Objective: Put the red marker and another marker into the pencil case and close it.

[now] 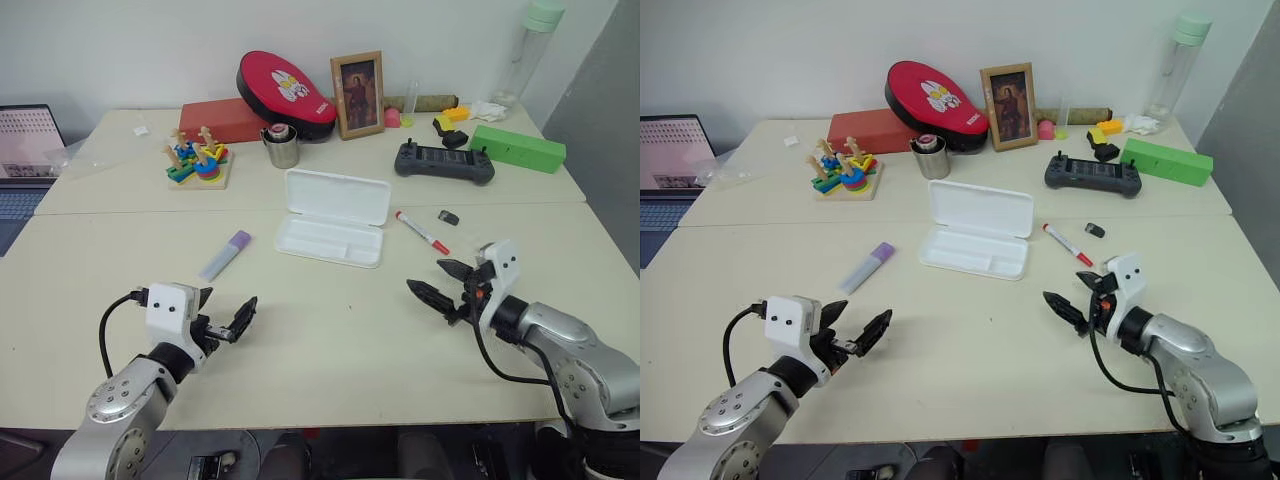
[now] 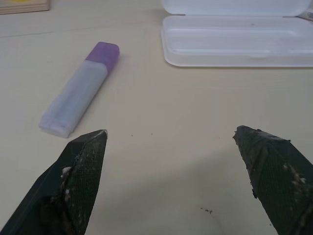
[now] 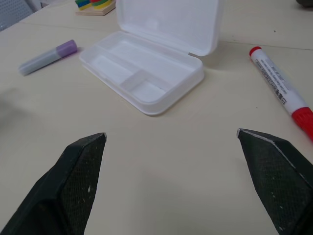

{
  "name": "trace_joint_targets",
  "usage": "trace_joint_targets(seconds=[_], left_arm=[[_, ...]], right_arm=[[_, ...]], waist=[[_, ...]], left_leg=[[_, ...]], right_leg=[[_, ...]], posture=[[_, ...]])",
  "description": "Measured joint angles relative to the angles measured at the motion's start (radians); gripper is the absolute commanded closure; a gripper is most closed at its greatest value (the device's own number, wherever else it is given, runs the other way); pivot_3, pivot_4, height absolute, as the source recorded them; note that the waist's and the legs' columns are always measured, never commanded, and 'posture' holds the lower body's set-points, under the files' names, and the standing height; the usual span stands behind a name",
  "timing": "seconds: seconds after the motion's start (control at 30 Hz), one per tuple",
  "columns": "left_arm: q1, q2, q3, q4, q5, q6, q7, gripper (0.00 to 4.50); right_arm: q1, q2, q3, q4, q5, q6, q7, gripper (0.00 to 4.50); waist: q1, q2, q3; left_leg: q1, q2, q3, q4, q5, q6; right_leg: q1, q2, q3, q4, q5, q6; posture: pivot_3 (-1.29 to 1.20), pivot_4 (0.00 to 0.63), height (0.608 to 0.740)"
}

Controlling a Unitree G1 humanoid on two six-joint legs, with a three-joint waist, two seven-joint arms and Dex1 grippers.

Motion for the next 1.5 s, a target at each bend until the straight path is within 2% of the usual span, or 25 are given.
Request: trace_joint_targets(seconds=[0.23, 0.37, 0.57, 0.83, 0.93, 0.97, 1.0, 1.17, 1.5], left_arm=[[-0.015, 0.084, 0.03, -0.002, -0.037, -0.003, -0.091, 0.08], [-0.027, 0.153, 0.038, -0.001, -0.036, -0.007, -0.138, 0.08], [-0.013, 0.202, 0.037, -0.001, -0.001, -0.03, -0.177, 0.08], [-0.022, 0.199, 0.037, 0.0, 0.008, -0.03, -0.175, 0.08], [-0.017, 0.194, 0.038, 0.0, 0.015, -0.032, -0.171, 0.0], [-0.017, 0.193, 0.037, 0.0, 0.016, -0.032, -0.169, 0.0], [-0.015, 0.189, 0.037, 0.0, 0.02, -0.036, -0.165, 0.0], [-0.011, 0.187, 0.037, 0.001, 0.03, -0.048, -0.157, 0.0], [-0.009, 0.176, 0.036, 0.002, 0.041, -0.051, -0.153, 0.0]], right_arm=[[-0.078, -0.044, 0.069, -0.011, -0.022, -0.008, 0.073, 0.0], [-0.199, -0.102, 0.218, 0.076, -0.163, -0.096, 0.155, 0.0], [-0.35, -0.079, 0.412, 0.258, -0.329, -0.194, 0.268, 0.0], [-0.437, -0.014, 0.445, 0.371, -0.405, -0.262, 0.324, 0.0], [-0.481, 0.012, 0.453, 0.42, -0.433, -0.281, 0.35, 0.6], [-0.487, 0.014, 0.455, 0.427, -0.436, -0.285, 0.352, 0.68], [-0.496, 0.017, 0.459, 0.449, -0.448, -0.297, 0.361, 1.06], [-0.524, 0.061, 0.483, 0.555, -0.495, -0.327, 0.374, 2.33], [-0.616, 0.106, 0.503, 0.701, -0.59, -0.351, 0.414, 2.42]], waist=[[0.001, 0.0, 0.0], [-0.005, -0.001, 0.0], [-0.017, -0.001, 0.0], [-0.019, -0.002, 0.001], [-0.022, -0.002, 0.001], [-0.023, -0.002, 0.001], [-0.023, -0.002, 0.001], [-0.024, -0.002, 0.001], [-0.025, -0.002, 0.001]], left_leg=[[0.0, 0.0, 0.0, 0.0, 0.0, 0.0], [0.001, 0.0, 0.0, -0.001, 0.0, 0.0], [0.0, 0.0, 0.0, -0.001, 0.0, 0.0], [-0.001, 0.001, 0.0, -0.001, 0.0, 0.0], [-0.001, 0.001, 0.0, -0.001, 0.0, 0.0], [-0.001, 0.001, 0.0, -0.001, 0.0, 0.0], [-0.001, 0.001, 0.0, -0.001, 0.0, 0.0], [-0.001, 0.001, 0.0, -0.001, 0.0, 0.0], [-0.001, 0.001, 0.0, -0.001, 0.0, 0.0]], right_leg=[[0.0, 0.0, 0.0, -0.001, 0.0, 0.0], [0.0, 0.0, 0.0, -0.001, 0.0, 0.0], [0.0, 0.0, 0.0, -0.001, 0.0, 0.0], [-0.001, 0.0, -0.001, -0.002, 0.0, 0.0], [-0.001, 0.0, -0.001, -0.001, 0.0, 0.0], [-0.001, 0.0, -0.001, -0.001, 0.0, 0.0], [-0.001, 0.0, -0.001, -0.001, 0.0, 0.0], [-0.001, 0.0, -0.001, -0.001, 0.0, 0.0], [-0.001, 0.0, -0.001, -0.001, 0.0, 0.0]], posture=[[0.0, 0.15, 0.74], [0.0, 0.15, 0.74], [0.0, 0.15, 0.74], [0.0, 0.15, 0.74], [0.0, 0.15, 0.74], [0.0, 0.15, 0.74], [0.0, 0.15, 0.74], [0.0, 0.15, 0.74], [0.0, 0.15, 0.74]])
